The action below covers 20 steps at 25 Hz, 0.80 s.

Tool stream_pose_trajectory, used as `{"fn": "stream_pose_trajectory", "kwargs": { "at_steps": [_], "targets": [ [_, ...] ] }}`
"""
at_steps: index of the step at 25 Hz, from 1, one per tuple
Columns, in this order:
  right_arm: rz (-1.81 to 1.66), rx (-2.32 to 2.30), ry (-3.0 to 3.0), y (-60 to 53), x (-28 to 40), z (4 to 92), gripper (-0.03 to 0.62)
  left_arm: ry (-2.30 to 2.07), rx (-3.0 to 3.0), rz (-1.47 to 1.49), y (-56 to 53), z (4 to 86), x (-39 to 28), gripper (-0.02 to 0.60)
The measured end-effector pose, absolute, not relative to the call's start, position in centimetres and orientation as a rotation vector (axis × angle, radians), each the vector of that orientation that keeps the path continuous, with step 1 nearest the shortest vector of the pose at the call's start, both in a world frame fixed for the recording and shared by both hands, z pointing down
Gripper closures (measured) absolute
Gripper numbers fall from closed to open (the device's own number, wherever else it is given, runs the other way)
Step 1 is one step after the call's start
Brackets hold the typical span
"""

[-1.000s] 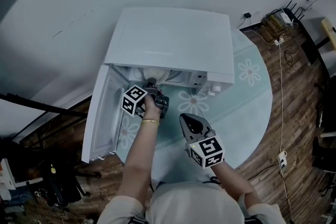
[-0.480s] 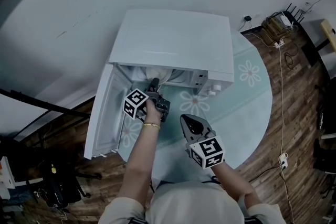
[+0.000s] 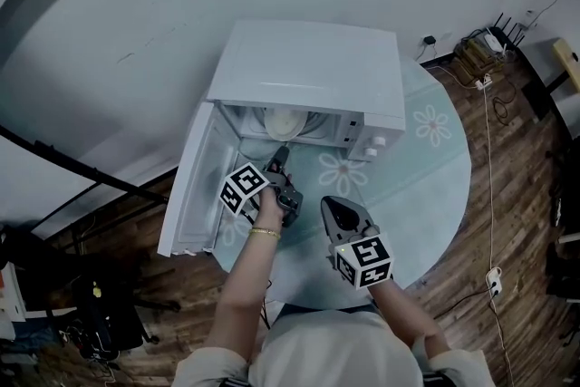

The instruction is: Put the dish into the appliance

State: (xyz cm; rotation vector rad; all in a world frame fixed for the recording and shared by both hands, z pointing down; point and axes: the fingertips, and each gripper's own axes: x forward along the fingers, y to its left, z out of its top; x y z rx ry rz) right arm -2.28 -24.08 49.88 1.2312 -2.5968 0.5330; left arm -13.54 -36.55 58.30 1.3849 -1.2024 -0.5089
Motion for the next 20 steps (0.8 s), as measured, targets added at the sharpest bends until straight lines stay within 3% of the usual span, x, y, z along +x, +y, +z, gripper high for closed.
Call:
{"fn": "stream_pose_trajectory", "kwargs": {
  "at_steps": [9,20],
  "targets": [
    [0.537,1.299,-2.581,-21.0,-1.0,49.1,0.588,-1.230,1.624,-0.379,-30.1,54.5,-12.7,0.565],
    [0.561,1.343,-2.553,-17.4,-0.3,48.9,0.588,-1.263,1.829,-0.148,-21.7,52.1,-11.3,0.569]
  ]
}}
